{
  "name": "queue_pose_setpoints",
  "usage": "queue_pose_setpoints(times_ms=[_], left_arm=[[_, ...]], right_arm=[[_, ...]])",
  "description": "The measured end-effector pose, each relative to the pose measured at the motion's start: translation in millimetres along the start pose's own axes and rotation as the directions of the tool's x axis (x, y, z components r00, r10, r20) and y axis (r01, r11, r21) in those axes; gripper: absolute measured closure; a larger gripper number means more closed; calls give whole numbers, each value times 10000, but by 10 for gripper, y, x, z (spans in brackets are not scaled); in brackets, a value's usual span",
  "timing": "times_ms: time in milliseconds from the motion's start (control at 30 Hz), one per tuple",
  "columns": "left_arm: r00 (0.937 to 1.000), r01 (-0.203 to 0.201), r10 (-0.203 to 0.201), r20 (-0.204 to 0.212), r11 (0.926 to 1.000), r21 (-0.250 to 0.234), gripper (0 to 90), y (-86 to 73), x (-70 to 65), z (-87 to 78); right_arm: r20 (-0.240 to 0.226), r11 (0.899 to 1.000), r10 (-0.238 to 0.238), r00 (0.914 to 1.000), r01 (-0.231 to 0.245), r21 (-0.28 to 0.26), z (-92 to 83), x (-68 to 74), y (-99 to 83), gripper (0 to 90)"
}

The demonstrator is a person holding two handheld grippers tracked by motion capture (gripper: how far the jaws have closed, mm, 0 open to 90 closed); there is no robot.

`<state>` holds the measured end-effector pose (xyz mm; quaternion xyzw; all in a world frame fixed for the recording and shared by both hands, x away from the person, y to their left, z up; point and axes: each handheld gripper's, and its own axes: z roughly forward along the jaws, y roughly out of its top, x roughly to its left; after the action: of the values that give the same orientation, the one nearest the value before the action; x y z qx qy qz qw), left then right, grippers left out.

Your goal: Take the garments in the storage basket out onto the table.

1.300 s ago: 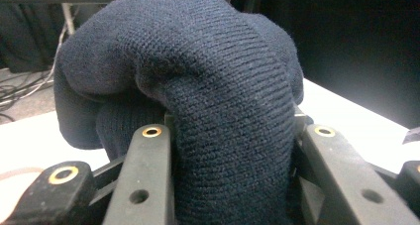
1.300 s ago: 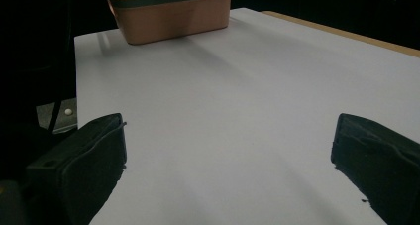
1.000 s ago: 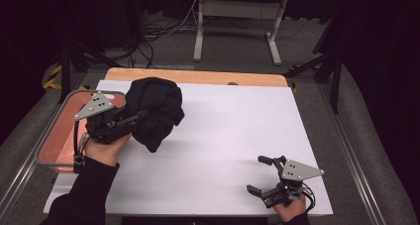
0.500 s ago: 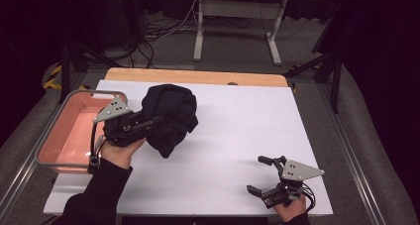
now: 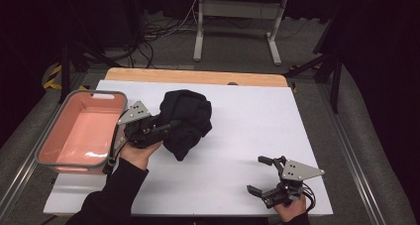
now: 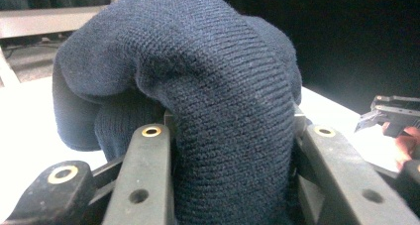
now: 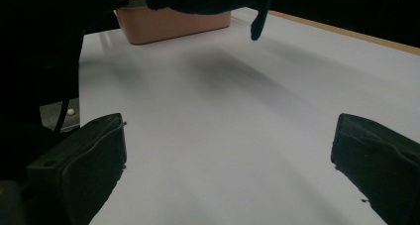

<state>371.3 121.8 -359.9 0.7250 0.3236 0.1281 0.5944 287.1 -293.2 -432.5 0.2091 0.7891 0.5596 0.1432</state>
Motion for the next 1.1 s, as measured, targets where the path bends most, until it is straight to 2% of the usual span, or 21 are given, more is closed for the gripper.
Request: queue_pose_setpoints(times_ms=[433, 733, 1100], left_arm=[[10000, 17, -18, 96, 10000, 75, 634, -70, -78, 260], [9998, -28, 19, 196, 9991, 429, 633, -150, -118, 459], [9995, 253, -267, 144, 9956, 901, 632, -266, -103, 702]], right_arm=[[-28, 10000, -13, 10000, 13, 21, -2, -3, -3, 12], [-36, 10000, -46, 10000, 46, 8, -10, -3, -3, 12], [-46, 10000, -40, 10000, 40, -3, -14, -4, -3, 12]])
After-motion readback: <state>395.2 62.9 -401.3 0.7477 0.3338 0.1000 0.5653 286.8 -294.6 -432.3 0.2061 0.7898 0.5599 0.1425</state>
